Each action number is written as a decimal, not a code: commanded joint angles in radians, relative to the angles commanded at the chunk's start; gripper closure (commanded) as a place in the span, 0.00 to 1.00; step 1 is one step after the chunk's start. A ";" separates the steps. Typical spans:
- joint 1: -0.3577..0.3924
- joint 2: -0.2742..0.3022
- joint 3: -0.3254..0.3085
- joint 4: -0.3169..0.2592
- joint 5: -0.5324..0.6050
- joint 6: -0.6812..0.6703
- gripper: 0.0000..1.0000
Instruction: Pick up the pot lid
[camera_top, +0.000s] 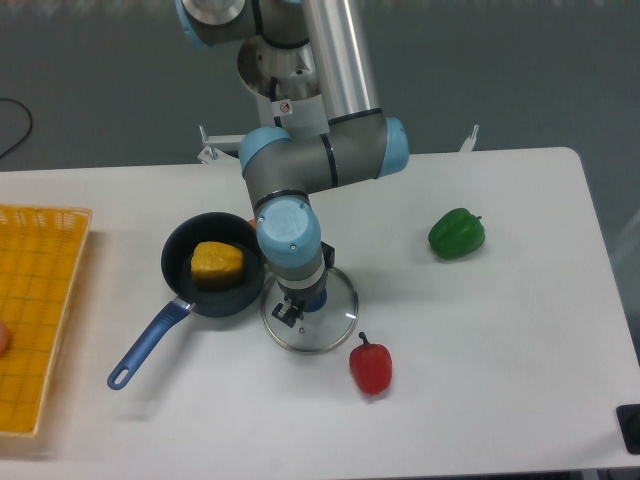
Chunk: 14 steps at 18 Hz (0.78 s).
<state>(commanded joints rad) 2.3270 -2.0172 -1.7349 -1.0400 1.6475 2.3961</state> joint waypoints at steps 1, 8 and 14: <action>-0.002 0.002 0.000 0.000 -0.002 -0.012 0.34; -0.002 0.002 0.000 0.000 0.002 -0.038 0.51; -0.002 0.003 0.003 0.000 0.002 -0.058 0.57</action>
<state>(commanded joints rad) 2.3255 -2.0141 -1.7319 -1.0400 1.6490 2.3378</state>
